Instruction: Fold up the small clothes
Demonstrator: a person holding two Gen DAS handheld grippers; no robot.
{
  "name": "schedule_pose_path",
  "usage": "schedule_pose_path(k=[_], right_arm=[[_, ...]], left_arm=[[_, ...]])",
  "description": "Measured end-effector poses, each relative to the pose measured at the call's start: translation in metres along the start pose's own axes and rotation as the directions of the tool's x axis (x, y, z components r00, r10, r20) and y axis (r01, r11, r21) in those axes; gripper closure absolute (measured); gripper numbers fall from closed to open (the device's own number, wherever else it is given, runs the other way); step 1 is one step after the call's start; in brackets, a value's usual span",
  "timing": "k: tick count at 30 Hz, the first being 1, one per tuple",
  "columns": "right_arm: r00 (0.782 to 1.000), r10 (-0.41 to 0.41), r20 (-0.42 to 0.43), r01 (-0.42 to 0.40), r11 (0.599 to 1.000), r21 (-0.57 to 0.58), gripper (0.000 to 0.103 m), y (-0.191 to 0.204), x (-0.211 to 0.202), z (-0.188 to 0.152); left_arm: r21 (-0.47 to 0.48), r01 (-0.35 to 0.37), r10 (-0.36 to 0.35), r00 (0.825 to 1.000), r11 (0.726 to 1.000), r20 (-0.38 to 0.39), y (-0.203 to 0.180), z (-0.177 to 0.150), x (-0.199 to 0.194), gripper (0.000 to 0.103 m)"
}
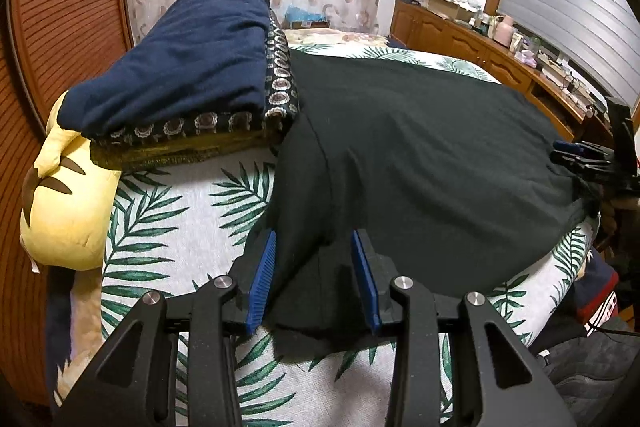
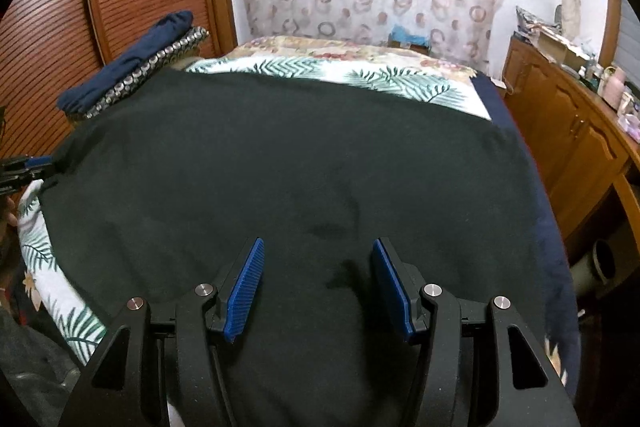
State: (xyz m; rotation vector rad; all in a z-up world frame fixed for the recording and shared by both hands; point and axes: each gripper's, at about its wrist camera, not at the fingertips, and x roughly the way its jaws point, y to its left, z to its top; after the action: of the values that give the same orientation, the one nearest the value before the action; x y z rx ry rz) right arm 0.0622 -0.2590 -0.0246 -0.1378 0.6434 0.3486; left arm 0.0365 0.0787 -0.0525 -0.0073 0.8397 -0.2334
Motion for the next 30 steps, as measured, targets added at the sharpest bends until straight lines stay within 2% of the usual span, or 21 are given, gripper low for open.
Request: schedule_pose_path(k=[4,9,13,14,16,17,23,25,26,27,30], right_arm=[[0.999,-0.018,-0.032,0.017,1.000,-0.020,0.044,0.000,0.010,-0.001],[1.000,-0.013,-0.010,0.013,0.999,-0.030,0.038,0.002,0.013,0.001],[1.000,-0.015,0.008,0.015,0.999,-0.030,0.037,0.003,0.016,-0.003],[1.000,-0.015,0.009,0.015,0.999,-0.029,0.037,0.004,0.017,-0.003],[1.000,-0.017,0.012,0.018,0.999,-0.029,0.037,0.013,0.015,-0.007],[1.000,-0.018,0.012,0.019,0.999,-0.029,0.037,0.015,0.016,-0.006],[1.000,-0.019,0.013,0.019,0.999,-0.030,0.036,0.016,0.015,-0.008],[1.000,-0.018,0.013,0.018,0.999,-0.030,0.036,0.015,0.015,-0.008],[1.000,-0.018,0.013,0.018,0.999,-0.030,0.036,0.015,0.015,-0.008],[1.000,-0.018,0.013,0.018,0.999,-0.029,0.036,0.015,0.015,-0.008],[1.000,-0.017,0.013,0.017,0.999,-0.030,0.036,0.015,0.014,-0.008]], left_arm=[[0.003,-0.008,0.008,1.000,1.000,-0.001,0.000,-0.002,0.000,0.063],[0.000,-0.040,0.040,0.999,0.999,0.017,-0.001,-0.003,-0.001,0.063],[-0.002,-0.040,0.040,0.998,0.999,0.049,-0.002,-0.005,-0.008,0.064],[-0.001,-0.033,0.033,0.998,0.999,0.058,-0.003,-0.006,-0.010,0.067],[0.001,-0.033,0.032,0.998,0.999,0.060,-0.003,-0.006,-0.012,0.085],[-0.001,-0.032,0.032,0.998,0.999,0.059,-0.003,-0.006,-0.013,0.098],[-0.016,-0.019,0.020,0.998,1.000,0.066,0.000,-0.005,-0.022,0.096],[-0.020,-0.028,0.030,0.998,0.999,0.063,0.001,-0.005,-0.026,0.056],[-0.015,-0.030,0.031,0.997,0.999,0.072,0.000,-0.006,-0.028,0.022],[-0.011,-0.039,0.040,0.996,0.999,0.080,-0.001,-0.006,-0.029,0.013],[-0.014,-0.058,0.059,0.997,0.998,0.049,0.001,-0.008,-0.022,0.013]])
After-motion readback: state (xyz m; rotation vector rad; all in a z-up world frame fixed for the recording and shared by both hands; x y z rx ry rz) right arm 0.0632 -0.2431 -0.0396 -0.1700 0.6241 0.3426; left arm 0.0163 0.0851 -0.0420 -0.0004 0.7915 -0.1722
